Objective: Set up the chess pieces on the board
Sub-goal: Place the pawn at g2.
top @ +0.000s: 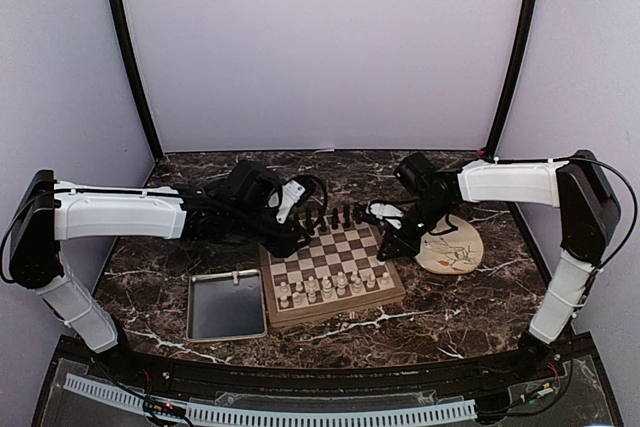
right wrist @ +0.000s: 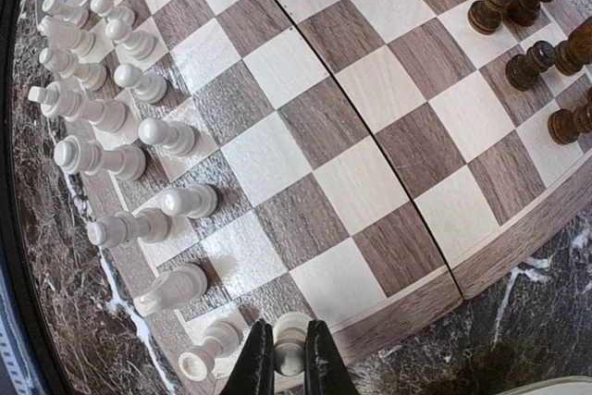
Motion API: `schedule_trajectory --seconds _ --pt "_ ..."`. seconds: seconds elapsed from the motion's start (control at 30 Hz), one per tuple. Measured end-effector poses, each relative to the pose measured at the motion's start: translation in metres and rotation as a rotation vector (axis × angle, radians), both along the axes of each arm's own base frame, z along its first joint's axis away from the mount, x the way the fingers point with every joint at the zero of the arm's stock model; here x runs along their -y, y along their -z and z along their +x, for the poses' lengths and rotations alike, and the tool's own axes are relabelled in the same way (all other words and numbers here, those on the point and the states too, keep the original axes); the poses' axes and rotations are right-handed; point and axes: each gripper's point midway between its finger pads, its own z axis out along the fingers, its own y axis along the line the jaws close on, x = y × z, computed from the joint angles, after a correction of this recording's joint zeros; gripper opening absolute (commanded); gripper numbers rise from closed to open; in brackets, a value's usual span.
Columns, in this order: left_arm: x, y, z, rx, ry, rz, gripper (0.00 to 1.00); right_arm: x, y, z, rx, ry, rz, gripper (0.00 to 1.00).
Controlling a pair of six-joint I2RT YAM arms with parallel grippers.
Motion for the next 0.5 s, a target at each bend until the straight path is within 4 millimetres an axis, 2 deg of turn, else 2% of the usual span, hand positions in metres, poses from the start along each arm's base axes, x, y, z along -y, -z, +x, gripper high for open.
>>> schedule_trajectory --seconds 0.23,0.5 --pt "0.000 -0.002 0.001 -0.006 -0.009 -0.008 0.44 -0.004 -0.001 0.002 0.025 -0.017 0.015 0.01" --pt "0.000 -0.001 0.000 -0.019 -0.023 -0.015 0.44 -0.026 0.007 -0.015 0.015 -0.103 0.014 0.01"
